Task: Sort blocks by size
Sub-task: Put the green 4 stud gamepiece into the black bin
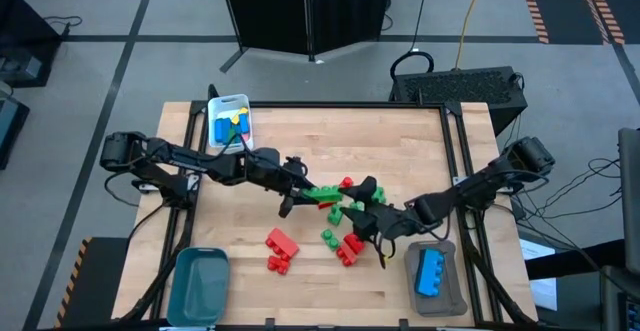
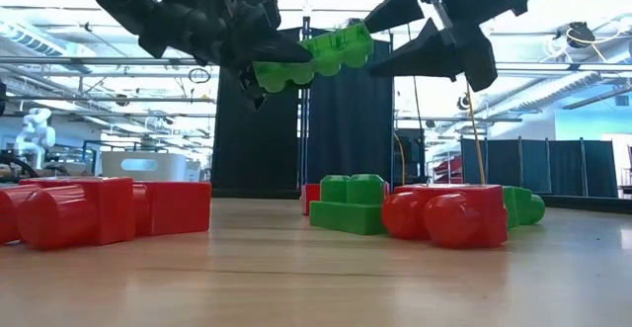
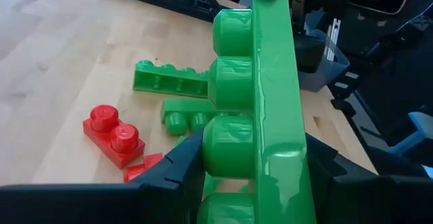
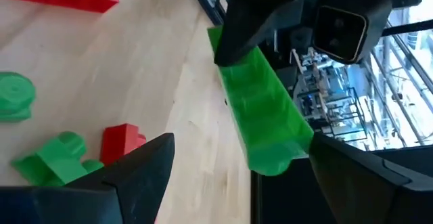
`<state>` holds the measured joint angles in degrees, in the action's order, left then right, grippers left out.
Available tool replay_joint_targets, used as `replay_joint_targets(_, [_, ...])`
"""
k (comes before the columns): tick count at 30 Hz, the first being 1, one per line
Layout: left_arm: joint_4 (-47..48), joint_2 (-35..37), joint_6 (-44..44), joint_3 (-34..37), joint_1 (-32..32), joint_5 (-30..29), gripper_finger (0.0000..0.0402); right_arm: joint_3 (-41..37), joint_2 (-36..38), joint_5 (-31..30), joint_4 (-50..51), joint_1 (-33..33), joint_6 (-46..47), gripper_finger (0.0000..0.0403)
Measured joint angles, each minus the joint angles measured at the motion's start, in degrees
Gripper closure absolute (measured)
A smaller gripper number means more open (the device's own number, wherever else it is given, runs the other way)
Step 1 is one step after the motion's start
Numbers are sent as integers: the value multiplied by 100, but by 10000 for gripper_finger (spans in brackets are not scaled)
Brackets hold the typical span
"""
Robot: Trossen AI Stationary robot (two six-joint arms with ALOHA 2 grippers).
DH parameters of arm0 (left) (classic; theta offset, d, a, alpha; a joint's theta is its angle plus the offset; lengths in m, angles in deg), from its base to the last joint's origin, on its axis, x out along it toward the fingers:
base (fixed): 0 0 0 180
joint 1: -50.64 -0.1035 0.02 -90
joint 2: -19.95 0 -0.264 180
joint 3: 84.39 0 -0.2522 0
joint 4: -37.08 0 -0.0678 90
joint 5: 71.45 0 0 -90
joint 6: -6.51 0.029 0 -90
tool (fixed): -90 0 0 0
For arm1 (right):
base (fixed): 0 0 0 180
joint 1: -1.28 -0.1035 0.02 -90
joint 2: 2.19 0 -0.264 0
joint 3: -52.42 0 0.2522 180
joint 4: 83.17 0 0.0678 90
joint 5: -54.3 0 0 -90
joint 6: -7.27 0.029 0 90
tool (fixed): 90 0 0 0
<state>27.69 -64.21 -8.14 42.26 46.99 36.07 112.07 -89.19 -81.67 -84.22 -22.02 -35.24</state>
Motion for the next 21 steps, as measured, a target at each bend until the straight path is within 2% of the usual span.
replay_joint_targets(9, [247,-214,-160,-332,96,51,251,0,0,68,-7,81,-414,95])
replay_joint_targets(15, [327,-846,-235,-885,165,328,251,0,0,154,48,75,-291,135])
replay_joint_targets(21, [603,-1122,-303,-1223,161,385,251,-2,0,311,332,16,67,188])
